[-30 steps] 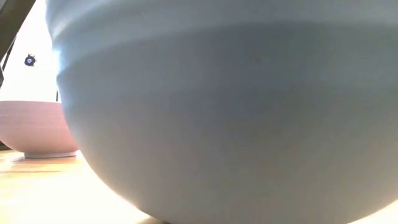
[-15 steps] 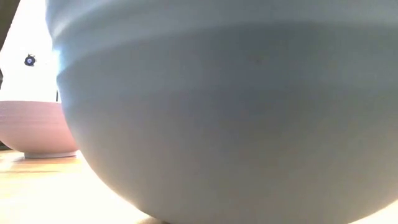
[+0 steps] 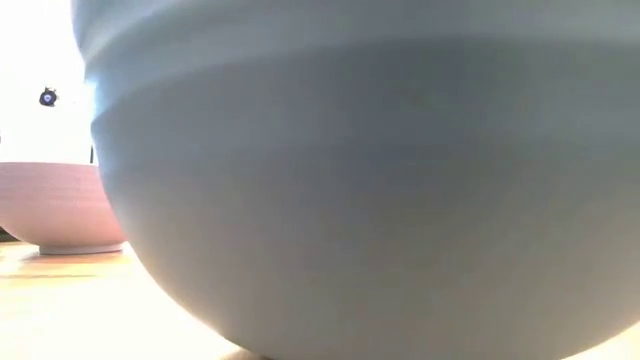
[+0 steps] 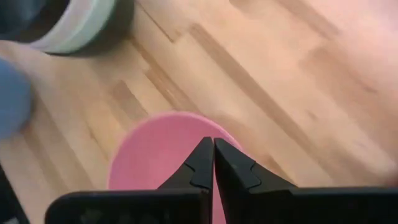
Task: Nest bowls inside each other
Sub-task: Stack the pink bowl into the top black bowl
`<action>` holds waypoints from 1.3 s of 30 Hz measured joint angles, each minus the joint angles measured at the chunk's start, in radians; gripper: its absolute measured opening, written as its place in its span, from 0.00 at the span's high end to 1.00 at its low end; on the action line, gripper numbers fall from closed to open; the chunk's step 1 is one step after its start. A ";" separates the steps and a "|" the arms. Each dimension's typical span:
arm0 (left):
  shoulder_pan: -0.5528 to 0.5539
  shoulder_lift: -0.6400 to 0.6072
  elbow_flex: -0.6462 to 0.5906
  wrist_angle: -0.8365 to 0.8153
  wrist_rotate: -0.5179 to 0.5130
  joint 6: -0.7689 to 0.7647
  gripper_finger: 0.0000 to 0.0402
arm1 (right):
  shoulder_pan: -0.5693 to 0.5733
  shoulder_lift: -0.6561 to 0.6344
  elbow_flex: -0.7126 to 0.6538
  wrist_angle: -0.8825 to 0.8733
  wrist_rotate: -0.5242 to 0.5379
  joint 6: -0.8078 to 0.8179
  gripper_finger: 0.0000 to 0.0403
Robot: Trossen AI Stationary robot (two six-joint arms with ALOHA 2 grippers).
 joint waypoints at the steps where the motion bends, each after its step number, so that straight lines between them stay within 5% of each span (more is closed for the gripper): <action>1: 0.000 -0.025 -0.030 0.044 0.000 -0.017 1.00 | 0.000 0.016 0.032 -0.037 0.000 -0.009 0.98; 9: 0.000 -0.130 -0.172 0.298 0.000 -0.048 1.00 | -0.036 0.136 0.115 -0.126 -0.075 -0.061 0.82; 18: 0.000 -0.134 -0.176 0.312 0.016 -0.039 1.00 | -0.058 0.310 0.104 -0.040 -0.193 -0.472 0.59; 28: -0.001 -0.147 -0.179 0.276 0.072 -0.048 1.00 | -0.102 0.517 0.111 -0.034 -0.194 -0.794 0.58; 39: -0.001 -0.150 -0.181 0.275 0.105 -0.049 1.00 | -0.219 0.674 0.111 0.020 -0.226 -0.973 0.61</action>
